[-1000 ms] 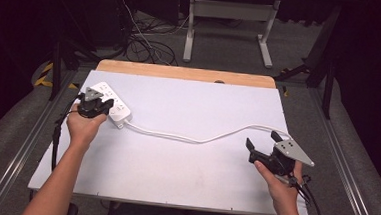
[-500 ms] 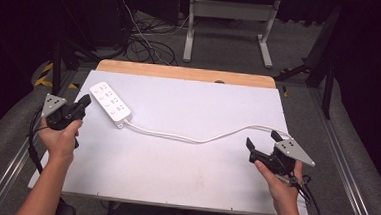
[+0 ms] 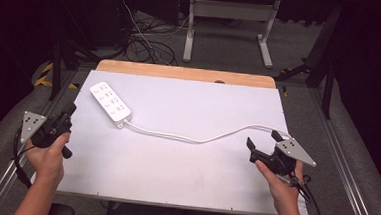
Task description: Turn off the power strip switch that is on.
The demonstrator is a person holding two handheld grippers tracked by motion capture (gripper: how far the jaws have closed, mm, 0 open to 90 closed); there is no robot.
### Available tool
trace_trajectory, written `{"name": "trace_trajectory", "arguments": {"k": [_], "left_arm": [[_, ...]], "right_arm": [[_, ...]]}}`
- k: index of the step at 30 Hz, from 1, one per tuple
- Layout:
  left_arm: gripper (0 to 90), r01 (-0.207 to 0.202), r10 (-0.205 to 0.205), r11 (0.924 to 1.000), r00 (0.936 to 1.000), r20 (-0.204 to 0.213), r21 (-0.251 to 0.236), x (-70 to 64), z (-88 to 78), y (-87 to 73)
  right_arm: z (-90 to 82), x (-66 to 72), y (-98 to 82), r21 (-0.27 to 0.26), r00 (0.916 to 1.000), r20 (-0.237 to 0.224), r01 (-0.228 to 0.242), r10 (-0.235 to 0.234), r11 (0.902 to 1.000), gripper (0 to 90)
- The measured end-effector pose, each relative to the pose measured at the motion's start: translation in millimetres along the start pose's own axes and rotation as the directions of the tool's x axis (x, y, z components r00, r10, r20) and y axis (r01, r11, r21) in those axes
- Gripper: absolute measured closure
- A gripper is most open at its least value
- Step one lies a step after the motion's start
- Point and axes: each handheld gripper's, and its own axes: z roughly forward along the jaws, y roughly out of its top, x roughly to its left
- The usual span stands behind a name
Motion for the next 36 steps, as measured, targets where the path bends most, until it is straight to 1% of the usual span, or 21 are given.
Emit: {"name": "trace_trajectory", "arguments": {"k": [4,8,11,12,13,14,15,16,17,18,19,20,22,23,24,28,30,36], "left_arm": [[88.5,-0.016,0.017,0.9998,0.9998,-0.012,0.012,-0.1,4.3,-4.0],[87.5,-0.026,0.026,0.9995,0.9997,-0.006,0.018,-2.4,6.0,-4.4],[85.5,-0.054,0.054,0.9983,0.9985,-0.001,0.022,-4.3,6.5,-4.2],[83.0,-0.058,0.058,0.9981,0.9983,0.001,0.02,-5.1,6.7,-4.2],[78.0,-0.069,0.07,0.9974,0.9975,-0.011,0.019,-6.2,7.1,-4.1],[68.8,-0.067,0.067,0.9975,0.9974,-0.025,0.022,-7.9,8.1,-3.9],[55.1,-0.057,0.058,0.998,0.9977,-0.036,0.027,-8.8,10.0,-3.5],[40.4,-0.04,0.041,0.9984,0.9985,-0.037,0.039,-9.0,12.2,-3.2],[28.9,-0.026,0.027,0.9985,0.9992,-0.031,0.049,-9.4,13.7,-3.7],[22.2,-0.042,0.044,0.9982,0.9986,-0.029,0.042,-9.6,14.4,-4.9],[14.6,-0.052,0.054,0.9981,0.9977,-0.042,0.032,-11.0,15.0,-6.2],[2.6,-0.054,0.056,0.9982,0.9968,-0.057,0.027,-12.5,15.8,-6.8],[2.9,-0.07,0.071,0.9974,0.9949,-0.072,0.02,-13.9,16.0,-6.6],[3.6,-0.068,0.069,0.9975,0.9943,-0.08,0.017,-15.2,16.2,-6.7],[3.6,-0.077,0.078,0.9969,0.9937,-0.08,0.016,-15.5,16.2,-6.8],[3.4,-0.079,0.08,0.9968,0.9943,-0.071,0.014,-15.8,16.0,-7.7],[3.4,-0.09,0.091,0.9958,0.9937,-0.065,0.019,-15.0,16.0,-8.1],[4.0,-0.089,0.09,0.9957,0.9941,-0.059,0.028,-14.8,15.9,-9.2]], "right_arm": [[-0.1,0.5,0.1,0.0,1.0,0.001,0.001,-0.001,1.0,12.0],[-0.4,-0.3,0.2,-0.002,1.0,0.003,0.001,-0.001,1.0,12.0],[-1.3,-0.4,0.3,-0.002,1.0,0.003,0.001,-0.001,1.0,12.0],[-1.3,-0.4,0.3,-0.002,1.0,0.004,0.001,-0.001,1.0,12.0],[-1.4,-0.5,0.4,-0.002,1.0,0.005,0.001,-0.001,1.0,12.0],[-1.4,-0.7,0.4,-0.003,1.0,0.006,0.0,0.0,1.0,12.0],[-1.3,-0.7,0.5,-0.003,1.0,0.006,-0.001,0.001,1.0,12.0],[-1.2,-0.7,0.6,-0.003,1.0,0.006,-0.001,0.001,1.0,12.0],[-1.2,-0.6,0.5,-0.003,1.0,0.005,-0.001,0.001,1.0,12.0],[-1.1,-0.7,0.5,-0.002,1.0,0.005,0.0,0.0,1.0,12.0],[-1.1,-0.7,0.5,-0.002,1.0,0.004,0.0,0.0,1.0,12.0],[-1.0,-0.6,0.5,-0.002,1.0,0.004,0.001,-0.001,1.0,12.0],[-0.9,-0.7,0.5,-0.002,1.0,0.002,0.0,0.0,1.0,12.0],[-0.8,-0.7,0.4,-0.003,1.0,0.002,0.0,0.0,1.0,12.0],[-0.8,-0.6,0.4,-0.003,1.0,0.002,0.0,0.0,1.0,12.0],[-1.1,-0.5,0.5,-0.002,1.0,0.003,0.002,-0.002,1.0,12.0],[-1.2,-0.5,0.4,-0.002,1.0,0.004,0.002,-0.002,1.0,12.0],[-0.7,-0.5,0.4,-0.003,1.0,0.003,0.001,-0.001,1.0,12.0]]}}
